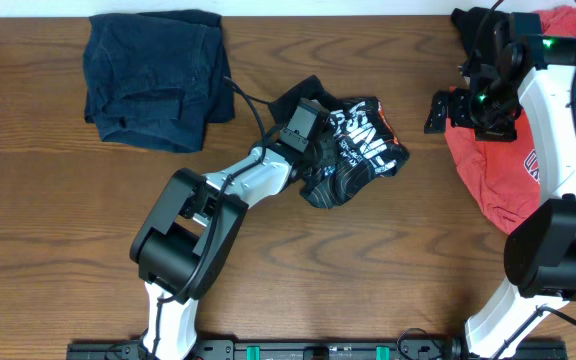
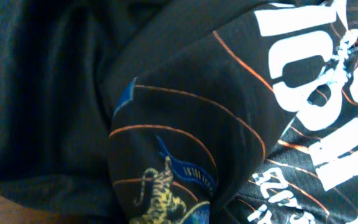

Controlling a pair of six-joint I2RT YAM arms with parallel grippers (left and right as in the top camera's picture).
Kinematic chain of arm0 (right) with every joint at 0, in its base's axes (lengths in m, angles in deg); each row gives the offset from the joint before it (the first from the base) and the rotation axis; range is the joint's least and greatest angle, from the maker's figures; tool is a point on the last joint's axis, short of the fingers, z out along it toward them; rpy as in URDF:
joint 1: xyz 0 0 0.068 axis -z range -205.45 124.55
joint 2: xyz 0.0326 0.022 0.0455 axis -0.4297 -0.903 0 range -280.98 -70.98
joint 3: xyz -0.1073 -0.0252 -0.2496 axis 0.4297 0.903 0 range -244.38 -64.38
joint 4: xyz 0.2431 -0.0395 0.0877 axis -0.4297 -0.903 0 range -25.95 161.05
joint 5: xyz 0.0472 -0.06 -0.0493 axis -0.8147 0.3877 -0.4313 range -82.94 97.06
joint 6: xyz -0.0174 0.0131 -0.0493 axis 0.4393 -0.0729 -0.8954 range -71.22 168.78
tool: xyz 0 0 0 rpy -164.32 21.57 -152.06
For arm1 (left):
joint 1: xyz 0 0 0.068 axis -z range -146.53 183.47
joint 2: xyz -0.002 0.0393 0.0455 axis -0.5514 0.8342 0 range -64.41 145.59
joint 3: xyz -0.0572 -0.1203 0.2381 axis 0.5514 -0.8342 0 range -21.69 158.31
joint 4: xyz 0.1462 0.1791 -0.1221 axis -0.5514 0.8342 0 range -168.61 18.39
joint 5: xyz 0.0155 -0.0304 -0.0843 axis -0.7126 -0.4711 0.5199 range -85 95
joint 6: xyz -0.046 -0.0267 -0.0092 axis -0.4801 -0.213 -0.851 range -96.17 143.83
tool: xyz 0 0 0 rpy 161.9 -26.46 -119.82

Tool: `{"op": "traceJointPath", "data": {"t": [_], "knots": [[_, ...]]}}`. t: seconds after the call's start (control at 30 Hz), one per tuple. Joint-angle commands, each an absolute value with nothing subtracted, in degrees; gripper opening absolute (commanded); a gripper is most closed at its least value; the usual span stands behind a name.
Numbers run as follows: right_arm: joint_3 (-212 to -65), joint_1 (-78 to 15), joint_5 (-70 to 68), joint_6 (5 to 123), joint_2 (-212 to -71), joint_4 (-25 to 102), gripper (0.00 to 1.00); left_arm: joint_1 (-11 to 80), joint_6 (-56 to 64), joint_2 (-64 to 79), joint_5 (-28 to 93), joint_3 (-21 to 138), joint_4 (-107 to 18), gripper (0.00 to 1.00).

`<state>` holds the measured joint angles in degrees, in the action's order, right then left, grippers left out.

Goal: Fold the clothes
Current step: 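Grasp the folded black jersey with the left gripper, then carry the folded jersey left and place it on the navy garment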

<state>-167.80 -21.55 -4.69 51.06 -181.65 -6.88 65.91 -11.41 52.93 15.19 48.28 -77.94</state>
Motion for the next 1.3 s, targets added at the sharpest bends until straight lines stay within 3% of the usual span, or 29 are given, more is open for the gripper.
{"op": "traceJointPath", "data": {"t": [0.0,0.43,0.83,1.27], "knots": [[-167.6,-20.6,-4.3,50.0,-181.6,-6.5,0.99,64.9,-5.4,48.8,15.0,47.1,-75.7,0.06],[-166.1,-20.6,-4.3,50.0,-181.6,-5.8,0.99,54.1,-3.0,22.9,15.0,47.2,-71.0,0.06],[-154.6,-20.6,-5.4,50.0,-181.6,0.6,0.99,48.1,-4.9,21.5,15.0,47.2,-73.2,0.06],[-145.6,-22.4,-11.4,50.0,-181.6,7.7,0.99,38.5,-4.9,21.6,11.4,47.7,-88.2,0.06]]}}
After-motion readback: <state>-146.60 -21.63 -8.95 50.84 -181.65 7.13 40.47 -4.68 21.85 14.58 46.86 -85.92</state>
